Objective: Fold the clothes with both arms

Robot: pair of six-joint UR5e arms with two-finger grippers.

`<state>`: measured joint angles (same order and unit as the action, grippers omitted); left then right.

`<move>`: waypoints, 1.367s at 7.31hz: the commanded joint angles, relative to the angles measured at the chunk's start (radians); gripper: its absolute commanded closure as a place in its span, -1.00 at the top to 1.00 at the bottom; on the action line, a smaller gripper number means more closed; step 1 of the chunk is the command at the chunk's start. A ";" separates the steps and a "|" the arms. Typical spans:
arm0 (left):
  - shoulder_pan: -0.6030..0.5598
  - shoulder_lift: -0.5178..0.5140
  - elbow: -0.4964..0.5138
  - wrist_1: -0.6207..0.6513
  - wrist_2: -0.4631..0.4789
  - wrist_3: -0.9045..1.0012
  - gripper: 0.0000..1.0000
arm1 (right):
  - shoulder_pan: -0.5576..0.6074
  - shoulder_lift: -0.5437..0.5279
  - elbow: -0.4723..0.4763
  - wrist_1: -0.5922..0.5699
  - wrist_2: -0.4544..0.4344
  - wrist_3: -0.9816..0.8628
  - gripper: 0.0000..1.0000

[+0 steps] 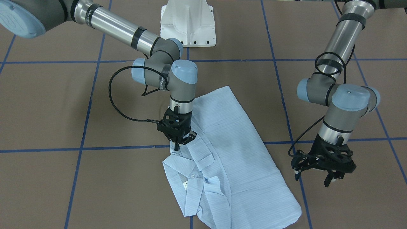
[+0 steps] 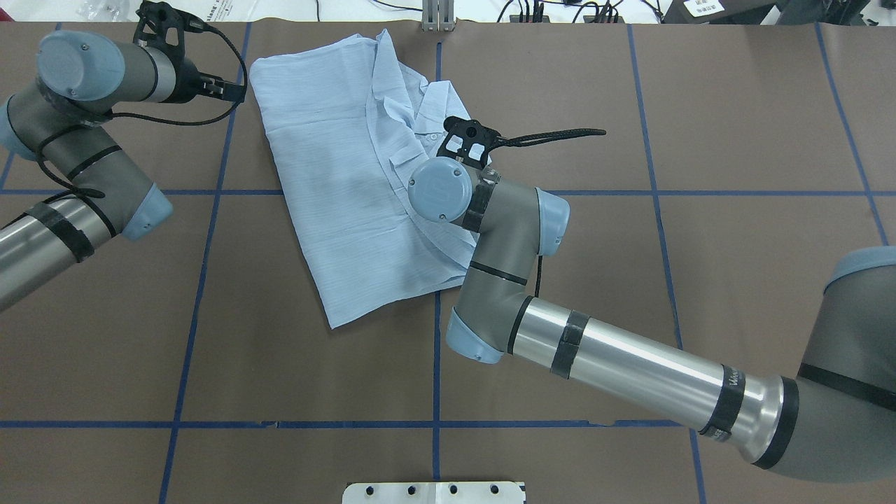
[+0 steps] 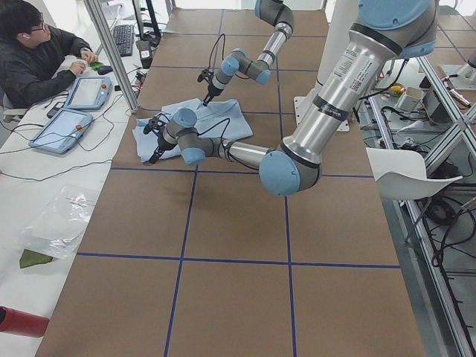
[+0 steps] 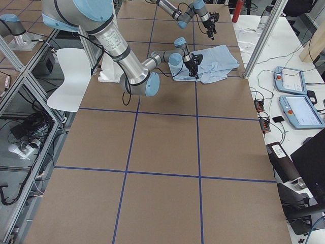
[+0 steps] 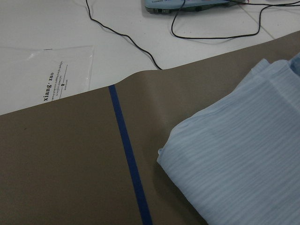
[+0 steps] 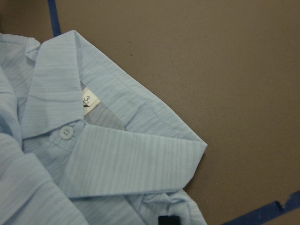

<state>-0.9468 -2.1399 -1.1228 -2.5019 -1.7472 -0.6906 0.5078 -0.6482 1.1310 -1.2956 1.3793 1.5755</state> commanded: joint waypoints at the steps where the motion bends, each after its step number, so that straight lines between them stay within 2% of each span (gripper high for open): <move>1: -0.001 0.000 0.000 0.000 0.000 -0.001 1.00 | 0.001 -0.016 0.047 -0.030 0.001 0.001 -1.00; 4: 0.000 0.000 -0.008 0.000 0.000 -0.001 1.00 | -0.041 -0.190 0.304 -0.097 -0.011 0.055 -1.00; 5: 0.000 0.000 -0.008 0.000 0.000 -0.001 1.00 | -0.092 -0.239 0.384 -0.126 -0.061 0.061 -1.00; 7: 0.000 0.000 -0.008 0.000 0.000 -0.001 1.00 | -0.152 -0.356 0.568 -0.197 -0.092 0.080 -1.00; 8: 0.000 0.000 -0.008 -0.002 0.000 -0.003 1.00 | -0.158 -0.396 0.617 -0.212 -0.094 0.078 -1.00; 10: 0.000 0.000 -0.009 0.000 -0.001 -0.001 1.00 | -0.158 -0.424 0.616 -0.211 -0.089 0.061 -1.00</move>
<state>-0.9465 -2.1399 -1.1310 -2.5023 -1.7476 -0.6922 0.3524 -1.0470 1.7354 -1.5034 1.2879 1.6464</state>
